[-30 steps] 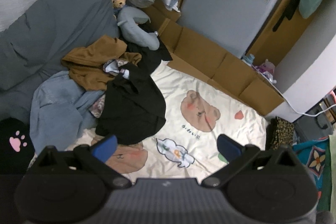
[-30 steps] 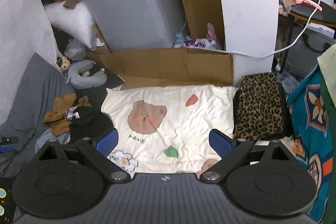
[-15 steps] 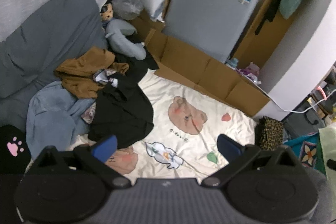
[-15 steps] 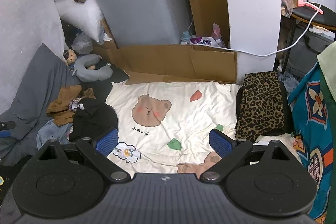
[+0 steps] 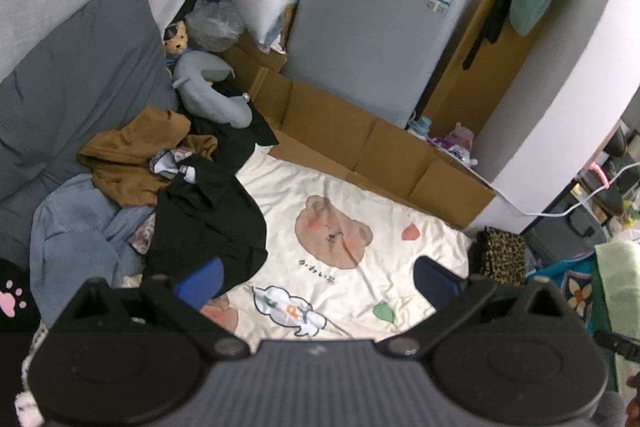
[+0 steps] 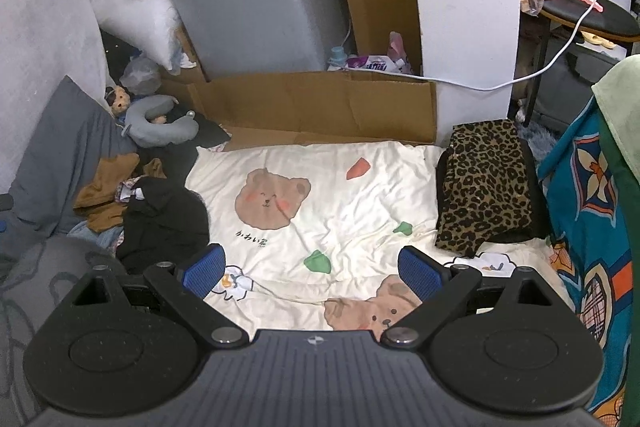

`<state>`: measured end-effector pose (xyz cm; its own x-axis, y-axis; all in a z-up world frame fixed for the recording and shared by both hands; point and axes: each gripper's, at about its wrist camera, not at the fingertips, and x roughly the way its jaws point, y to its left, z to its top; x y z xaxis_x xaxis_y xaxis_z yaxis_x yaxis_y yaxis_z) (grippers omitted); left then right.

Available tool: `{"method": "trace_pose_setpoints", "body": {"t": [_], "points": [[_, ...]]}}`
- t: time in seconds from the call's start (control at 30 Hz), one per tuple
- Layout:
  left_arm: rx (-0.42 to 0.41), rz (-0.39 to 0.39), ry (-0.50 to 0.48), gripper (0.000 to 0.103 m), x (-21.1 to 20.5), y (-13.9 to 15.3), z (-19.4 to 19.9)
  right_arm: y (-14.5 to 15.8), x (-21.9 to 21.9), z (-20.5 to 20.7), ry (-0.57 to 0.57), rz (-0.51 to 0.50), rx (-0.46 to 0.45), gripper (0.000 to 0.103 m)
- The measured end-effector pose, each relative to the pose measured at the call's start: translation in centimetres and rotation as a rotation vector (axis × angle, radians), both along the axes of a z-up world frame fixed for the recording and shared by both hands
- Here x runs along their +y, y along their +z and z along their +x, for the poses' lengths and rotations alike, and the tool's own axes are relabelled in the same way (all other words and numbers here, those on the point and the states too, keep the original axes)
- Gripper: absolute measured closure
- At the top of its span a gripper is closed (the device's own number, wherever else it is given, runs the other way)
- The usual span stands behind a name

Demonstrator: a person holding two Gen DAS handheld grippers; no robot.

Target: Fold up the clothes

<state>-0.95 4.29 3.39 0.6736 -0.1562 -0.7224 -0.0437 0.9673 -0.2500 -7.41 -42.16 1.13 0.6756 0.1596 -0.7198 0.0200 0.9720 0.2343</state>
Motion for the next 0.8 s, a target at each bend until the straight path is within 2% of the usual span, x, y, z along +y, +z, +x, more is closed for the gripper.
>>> {"method": "trace_pose_setpoints", "body": {"t": [0.33,0.67,0.8], "points": [[0.011,0.018,0.0,0.0,-1.8,-1.8,1.2,-1.8,0.1,1.5,-0.005,-0.034,0.033,0.006],[0.051,0.054,-0.051,0.0,-4.7,-3.9,1.7,-4.1,-0.2,1.6,-0.021,-0.023,0.07,0.006],[0.082,0.063,-0.059,0.0,-5.6,-4.6,2.0,-4.4,0.3,1.6,-0.006,-0.068,0.067,0.006]]}}
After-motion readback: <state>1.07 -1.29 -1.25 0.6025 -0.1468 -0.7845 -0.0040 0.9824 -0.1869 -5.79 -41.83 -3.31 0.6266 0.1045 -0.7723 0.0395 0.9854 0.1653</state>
